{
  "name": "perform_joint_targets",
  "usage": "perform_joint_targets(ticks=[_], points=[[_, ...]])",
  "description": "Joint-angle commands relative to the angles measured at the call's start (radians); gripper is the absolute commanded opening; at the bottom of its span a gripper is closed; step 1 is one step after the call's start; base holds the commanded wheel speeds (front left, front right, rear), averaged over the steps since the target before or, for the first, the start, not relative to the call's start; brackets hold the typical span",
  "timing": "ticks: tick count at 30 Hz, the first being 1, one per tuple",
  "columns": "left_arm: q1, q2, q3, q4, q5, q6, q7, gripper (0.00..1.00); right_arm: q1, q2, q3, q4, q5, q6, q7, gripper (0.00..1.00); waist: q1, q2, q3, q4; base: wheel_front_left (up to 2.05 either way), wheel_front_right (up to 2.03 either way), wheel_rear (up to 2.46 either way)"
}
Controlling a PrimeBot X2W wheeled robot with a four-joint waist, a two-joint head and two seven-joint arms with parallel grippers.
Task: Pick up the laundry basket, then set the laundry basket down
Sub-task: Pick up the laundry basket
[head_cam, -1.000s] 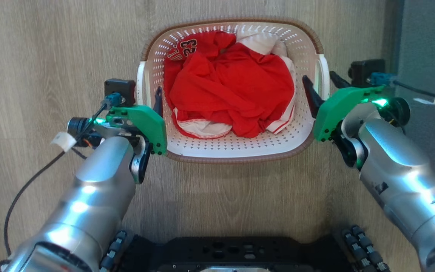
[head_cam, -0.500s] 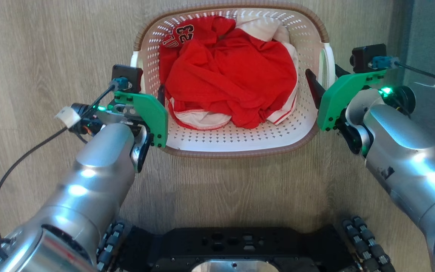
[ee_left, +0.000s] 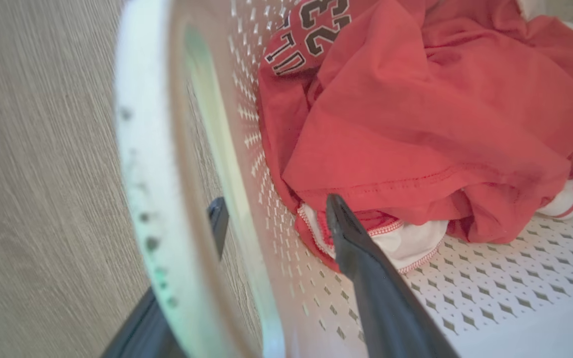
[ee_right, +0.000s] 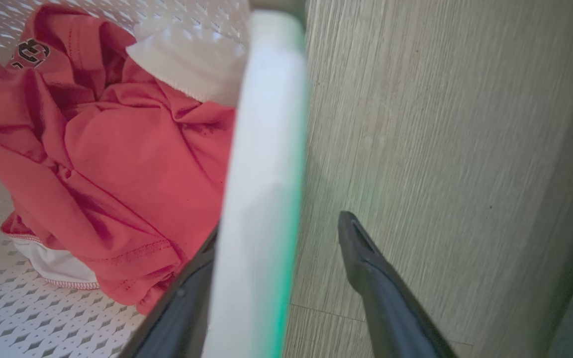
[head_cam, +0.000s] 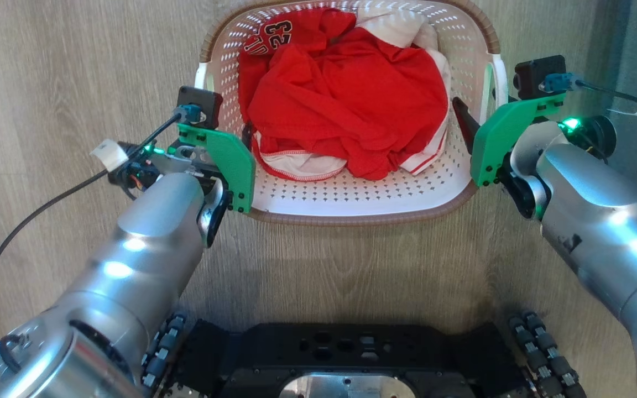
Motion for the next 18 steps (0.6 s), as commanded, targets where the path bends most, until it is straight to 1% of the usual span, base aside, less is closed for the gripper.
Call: perform_joint_targets(ticks=[1,8,9,10,11,12,13,14,15,16,18], points=[[0.001,0.02,-0.001,-0.01,-0.013,0.001,0.003,1.0,0.04,0.002,0.019,-0.001,0.012,0.007,-0.015,1.0,0.0,0.0,0.004,0.002,0.0,0.0,0.0],[-0.013,0.02,-0.047,-0.016,-0.055,0.004,-0.001,1.0,0.014,0.004,0.057,0.011,0.041,0.007,-0.023,1.0,0.0,0.0,0.017,0.006,0.0,0.0,0.0],[-0.014,0.02,-0.054,-0.017,-0.062,0.004,-0.002,1.0,0.012,0.004,0.062,0.011,0.046,0.007,-0.023,0.86,0.0,0.0,0.019,0.007,0.0,0.0,0.0],[-0.016,0.02,-0.06,-0.019,-0.068,0.004,-0.003,1.0,0.009,0.003,0.068,0.012,0.051,0.007,-0.024,0.51,0.0,0.0,0.02,0.008,0.0,0.0,0.0],[-0.017,0.02,-0.066,-0.02,-0.074,0.003,-0.003,1.0,0.007,0.003,0.072,0.012,0.055,0.007,-0.025,0.31,0.0,0.0,0.021,0.009,0.0,0.0,0.0],[-0.017,0.02,-0.072,-0.022,-0.082,0.001,-0.003,1.0,0.005,0.002,0.077,0.013,0.06,0.007,-0.026,0.0,0.0,0.0,0.021,0.01,0.0,0.0,0.0],[-0.018,0.02,-0.077,-0.024,-0.089,0.0,-0.003,0.86,0.004,0.001,0.083,0.013,0.064,0.007,-0.028,0.0,0.0,0.0,0.022,0.01,0.0,0.0,0.0],[-0.019,0.02,-0.082,-0.025,-0.098,-0.001,-0.003,0.62,0.002,0.0,0.088,0.013,0.068,0.007,-0.03,0.0,0.0,0.0,0.022,0.011,0.0,0.0,0.0],[-0.019,0.02,-0.086,-0.028,-0.107,-0.002,-0.003,0.09,0.001,-0.001,0.094,0.013,0.072,0.007,-0.032,0.0,0.0,0.0,0.022,0.011,0.0,0.0,0.0],[-0.021,0.02,-0.095,-0.03,-0.121,-0.002,-0.007,0.0,-0.002,-0.002,0.103,0.015,0.079,0.007,-0.036,0.0,0.0,0.0,0.022,0.012,0.0,0.0,0.0],[-0.024,0.02,-0.107,-0.029,-0.133,-0.003,-0.007,0.0,-0.004,-0.003,0.112,0.018,0.087,0.007,-0.041,0.0,0.0,0.0,0.022,0.013,0.0,0.0,0.0]])
